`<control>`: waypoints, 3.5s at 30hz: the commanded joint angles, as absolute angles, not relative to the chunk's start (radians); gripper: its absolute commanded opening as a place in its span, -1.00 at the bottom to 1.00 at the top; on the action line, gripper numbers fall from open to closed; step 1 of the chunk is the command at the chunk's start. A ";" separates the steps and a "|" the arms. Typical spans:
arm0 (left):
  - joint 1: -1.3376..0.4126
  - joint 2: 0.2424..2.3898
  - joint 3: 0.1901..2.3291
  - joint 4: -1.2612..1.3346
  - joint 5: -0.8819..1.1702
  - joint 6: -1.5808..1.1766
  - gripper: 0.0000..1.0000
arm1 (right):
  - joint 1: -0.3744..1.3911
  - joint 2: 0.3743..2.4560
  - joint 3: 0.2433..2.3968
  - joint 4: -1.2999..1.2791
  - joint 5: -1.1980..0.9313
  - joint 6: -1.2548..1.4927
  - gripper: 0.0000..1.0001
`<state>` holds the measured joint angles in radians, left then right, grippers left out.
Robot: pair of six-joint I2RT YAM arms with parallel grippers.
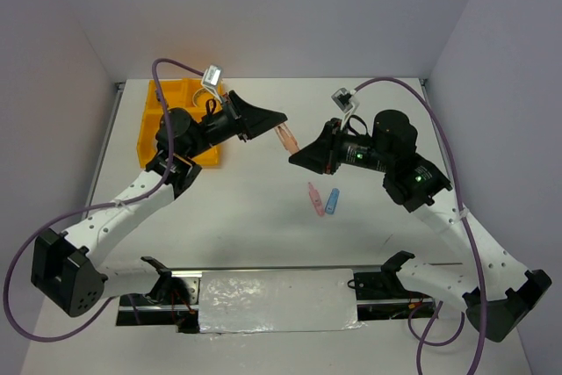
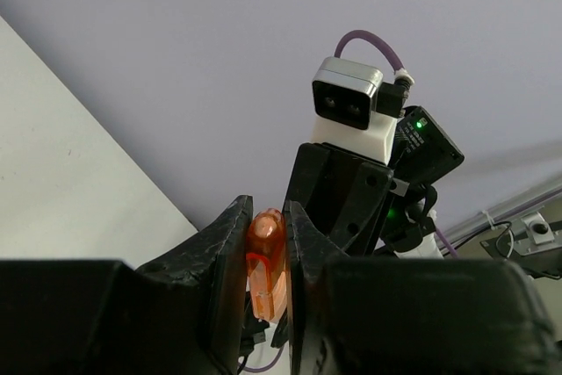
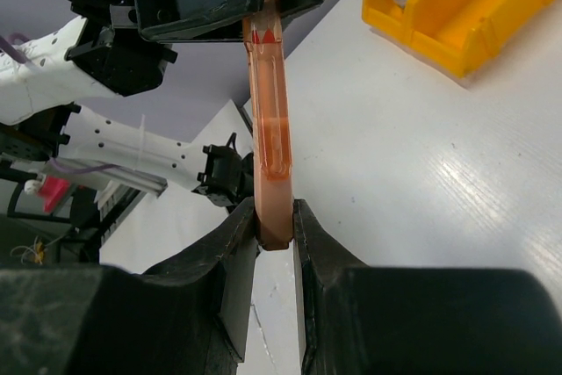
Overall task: Sort the stationery into containers
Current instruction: Close the pen cap on the pen, then place the pen in the storage box.
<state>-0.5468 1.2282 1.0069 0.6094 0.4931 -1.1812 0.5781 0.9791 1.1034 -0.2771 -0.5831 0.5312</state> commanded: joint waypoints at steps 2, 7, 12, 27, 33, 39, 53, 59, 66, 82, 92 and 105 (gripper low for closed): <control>-0.552 1.186 1.017 0.595 0.486 -1.160 -0.65 | 0.584 0.986 1.170 -0.255 -0.552 0.529 -1.00; -0.554 1.183 1.022 0.568 0.488 -1.157 -0.96 | 0.584 0.989 1.175 -0.236 -0.561 0.540 -1.00; -0.563 1.189 1.009 0.571 0.488 -1.170 -1.00 | 0.583 0.983 1.178 -0.198 -0.564 0.551 -1.00; -0.626 1.177 0.997 0.566 0.437 -1.177 -1.00 | 0.584 0.976 1.149 -0.031 -0.480 0.620 -1.00; -0.650 1.183 0.996 0.558 0.452 -1.154 -1.00 | 0.584 1.031 1.232 -0.061 -0.492 0.588 -1.00; -0.667 1.172 0.993 0.512 0.494 -1.072 -1.00 | 0.584 1.057 1.311 -0.137 -0.474 0.542 -1.00; -0.758 1.178 0.976 0.422 0.517 -0.917 -1.00 | 0.580 1.170 1.499 -0.164 -0.549 0.488 -1.00; -0.840 1.167 0.891 0.439 0.463 -0.902 -1.00 | 0.568 1.241 1.591 -0.086 -0.581 0.525 -1.00; -0.845 1.092 0.916 0.304 0.272 -0.890 -1.00 | 0.569 1.215 1.491 -0.003 -0.656 0.568 -0.68; -0.595 1.069 1.097 0.027 0.140 -0.931 -1.00 | 0.508 1.079 1.261 -0.130 -0.464 0.509 0.26; -0.281 1.448 1.368 -0.430 -0.353 -0.436 -1.00 | 0.446 0.948 1.215 -0.394 -0.296 0.440 0.32; -0.156 1.795 1.542 -0.368 -0.301 -0.356 -1.00 | 0.446 0.798 1.170 -0.571 -0.304 0.368 0.33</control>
<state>-0.1577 1.8027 1.4971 -0.3885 -0.2909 -0.3969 0.4500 0.8268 1.1870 -0.5209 -0.3058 0.4019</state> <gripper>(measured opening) 0.305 0.661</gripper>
